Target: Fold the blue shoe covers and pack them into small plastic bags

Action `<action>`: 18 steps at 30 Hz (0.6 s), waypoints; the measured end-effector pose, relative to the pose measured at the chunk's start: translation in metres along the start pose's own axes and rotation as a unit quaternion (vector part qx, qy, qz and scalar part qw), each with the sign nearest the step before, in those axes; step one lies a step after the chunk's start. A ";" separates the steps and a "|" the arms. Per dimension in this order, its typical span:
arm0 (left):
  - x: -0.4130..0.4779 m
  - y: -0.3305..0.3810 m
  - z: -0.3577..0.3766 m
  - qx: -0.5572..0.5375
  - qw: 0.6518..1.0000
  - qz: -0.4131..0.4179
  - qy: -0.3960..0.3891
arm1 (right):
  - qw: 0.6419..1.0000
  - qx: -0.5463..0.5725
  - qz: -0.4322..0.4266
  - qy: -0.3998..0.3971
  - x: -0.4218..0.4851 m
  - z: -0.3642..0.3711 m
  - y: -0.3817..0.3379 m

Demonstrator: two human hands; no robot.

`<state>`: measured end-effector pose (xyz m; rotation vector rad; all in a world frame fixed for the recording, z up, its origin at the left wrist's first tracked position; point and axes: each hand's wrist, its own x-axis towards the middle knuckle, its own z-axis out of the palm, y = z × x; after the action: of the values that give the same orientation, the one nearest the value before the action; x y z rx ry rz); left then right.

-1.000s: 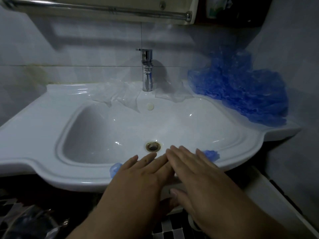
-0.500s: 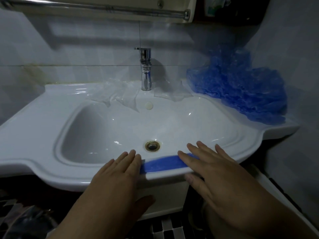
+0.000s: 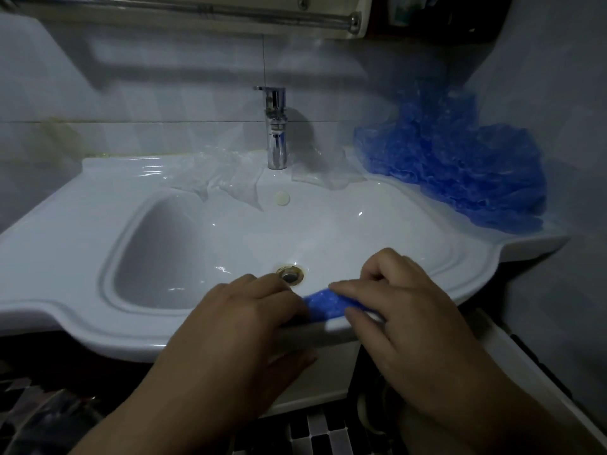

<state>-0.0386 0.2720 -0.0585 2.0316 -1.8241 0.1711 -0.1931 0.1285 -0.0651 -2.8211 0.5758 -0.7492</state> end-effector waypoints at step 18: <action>0.009 -0.017 -0.010 -0.355 0.934 -0.042 0.016 | 0.989 0.137 0.033 -0.049 0.016 0.005 0.019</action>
<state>-0.0189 0.2679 -0.0501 1.5621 -1.4718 -0.4219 -0.1837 0.1052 -0.0665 -2.5570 0.5052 -0.6211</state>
